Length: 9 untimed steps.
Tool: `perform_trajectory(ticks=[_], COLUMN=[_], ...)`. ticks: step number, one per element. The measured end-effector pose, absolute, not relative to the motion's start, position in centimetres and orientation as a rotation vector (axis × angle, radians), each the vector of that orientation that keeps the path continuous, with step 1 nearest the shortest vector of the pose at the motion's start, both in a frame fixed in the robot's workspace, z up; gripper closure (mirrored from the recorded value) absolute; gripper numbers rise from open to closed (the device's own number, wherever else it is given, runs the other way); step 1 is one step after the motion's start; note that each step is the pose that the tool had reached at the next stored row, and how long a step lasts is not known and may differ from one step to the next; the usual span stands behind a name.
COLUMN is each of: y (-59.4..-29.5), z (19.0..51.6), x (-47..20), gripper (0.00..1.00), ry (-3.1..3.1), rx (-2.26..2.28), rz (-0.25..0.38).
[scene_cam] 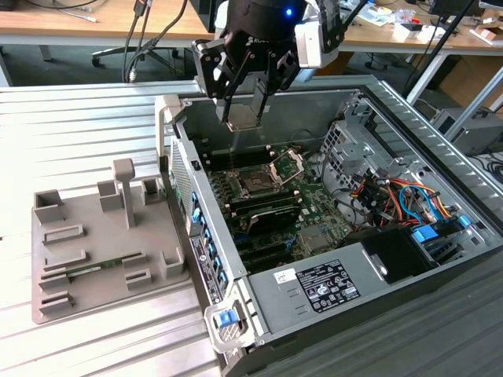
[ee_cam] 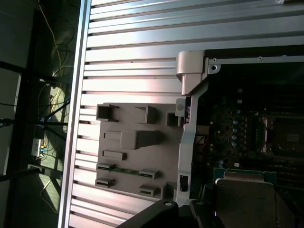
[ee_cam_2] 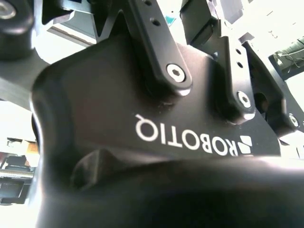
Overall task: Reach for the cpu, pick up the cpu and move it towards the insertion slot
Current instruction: 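Pick up the cpu and move it towards the insertion slot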
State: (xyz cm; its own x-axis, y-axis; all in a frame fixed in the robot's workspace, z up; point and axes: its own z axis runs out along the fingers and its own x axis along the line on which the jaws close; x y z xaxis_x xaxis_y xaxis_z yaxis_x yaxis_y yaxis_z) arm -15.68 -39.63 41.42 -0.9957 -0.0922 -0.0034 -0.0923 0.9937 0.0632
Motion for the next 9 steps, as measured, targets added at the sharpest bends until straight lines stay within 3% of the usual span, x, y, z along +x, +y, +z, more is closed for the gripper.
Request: perform_trajectory(ticks=[9], y=[-39.62], z=[41.42], x=[-15.07], gripper=[0.46], ry=[3.136], rx=[-0.145], rz=[0.099])
